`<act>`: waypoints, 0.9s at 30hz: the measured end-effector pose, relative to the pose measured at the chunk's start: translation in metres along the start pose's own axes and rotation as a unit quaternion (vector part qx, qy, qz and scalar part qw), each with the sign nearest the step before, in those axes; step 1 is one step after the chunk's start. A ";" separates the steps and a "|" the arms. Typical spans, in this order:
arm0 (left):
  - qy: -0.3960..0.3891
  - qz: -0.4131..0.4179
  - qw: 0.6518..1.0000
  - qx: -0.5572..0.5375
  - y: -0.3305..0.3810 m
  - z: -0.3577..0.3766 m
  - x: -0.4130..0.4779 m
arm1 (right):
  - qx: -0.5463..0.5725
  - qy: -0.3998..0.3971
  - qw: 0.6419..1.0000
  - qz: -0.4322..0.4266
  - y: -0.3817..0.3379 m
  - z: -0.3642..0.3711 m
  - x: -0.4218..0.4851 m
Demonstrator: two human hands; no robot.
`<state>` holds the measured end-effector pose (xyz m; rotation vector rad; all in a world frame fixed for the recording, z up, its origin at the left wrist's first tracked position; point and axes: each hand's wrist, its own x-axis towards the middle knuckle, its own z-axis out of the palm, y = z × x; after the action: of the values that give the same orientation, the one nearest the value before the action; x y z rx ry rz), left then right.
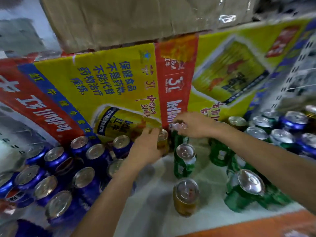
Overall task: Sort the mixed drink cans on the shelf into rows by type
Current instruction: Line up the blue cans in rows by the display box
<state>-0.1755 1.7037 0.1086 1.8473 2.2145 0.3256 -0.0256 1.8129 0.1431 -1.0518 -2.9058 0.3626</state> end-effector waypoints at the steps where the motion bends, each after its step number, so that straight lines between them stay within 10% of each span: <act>1: -0.004 -0.002 1.000 -0.001 0.003 0.007 0.006 | 0.006 -0.004 1.000 0.013 0.010 0.000 -0.006; 17: 0.018 -0.093 0.994 0.059 -0.004 0.042 0.037 | -0.002 -0.096 0.968 -0.232 -0.030 0.020 -0.072; 27: 0.048 -0.034 0.998 0.018 -0.002 0.056 0.004 | -0.120 -0.263 0.931 -0.224 -0.044 0.056 -0.082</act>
<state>-0.1602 1.7078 0.0552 1.8044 2.3560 0.3729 0.0035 1.7167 0.1029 -0.2891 -3.6150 0.3070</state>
